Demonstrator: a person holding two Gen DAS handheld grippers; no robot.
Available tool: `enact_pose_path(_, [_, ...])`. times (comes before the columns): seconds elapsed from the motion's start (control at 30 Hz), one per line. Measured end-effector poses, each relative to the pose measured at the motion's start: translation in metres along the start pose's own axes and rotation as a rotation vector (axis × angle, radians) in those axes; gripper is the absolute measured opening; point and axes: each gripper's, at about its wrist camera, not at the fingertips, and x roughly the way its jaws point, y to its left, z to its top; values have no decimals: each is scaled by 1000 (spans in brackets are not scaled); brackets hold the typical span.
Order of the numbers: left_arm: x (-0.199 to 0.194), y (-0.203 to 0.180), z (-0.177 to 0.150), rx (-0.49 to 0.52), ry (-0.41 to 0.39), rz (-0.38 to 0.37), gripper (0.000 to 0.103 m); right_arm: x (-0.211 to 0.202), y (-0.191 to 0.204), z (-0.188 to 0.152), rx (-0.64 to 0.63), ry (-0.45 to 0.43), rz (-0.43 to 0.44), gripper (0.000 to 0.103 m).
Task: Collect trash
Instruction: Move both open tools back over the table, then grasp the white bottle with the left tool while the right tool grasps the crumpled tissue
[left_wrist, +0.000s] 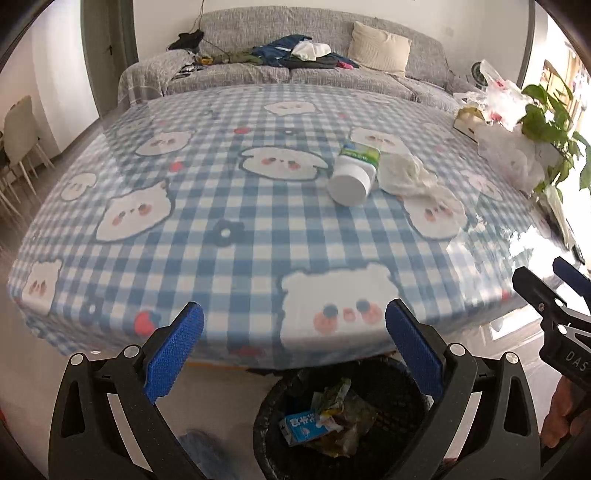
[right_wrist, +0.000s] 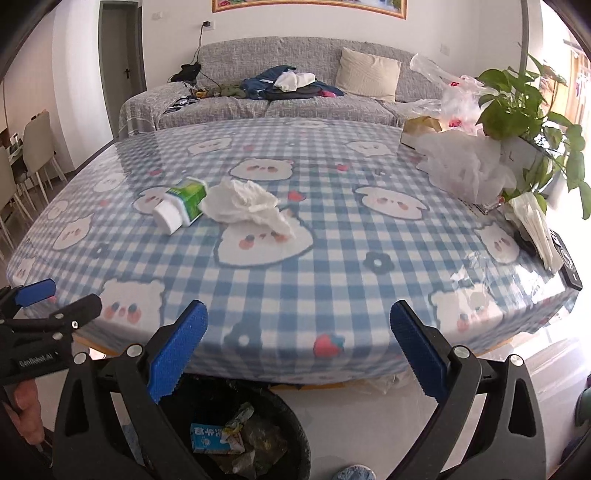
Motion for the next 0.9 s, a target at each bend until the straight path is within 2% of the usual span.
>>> enact_pose_path(0.63, [59, -12, 64, 22, 1, -13, 95, 67, -12, 54, 32, 29, 21, 95])
enact_pose_path(0.9, [85, -25, 89, 54, 3, -43, 88, 96, -18, 80, 57, 45, 47, 95])
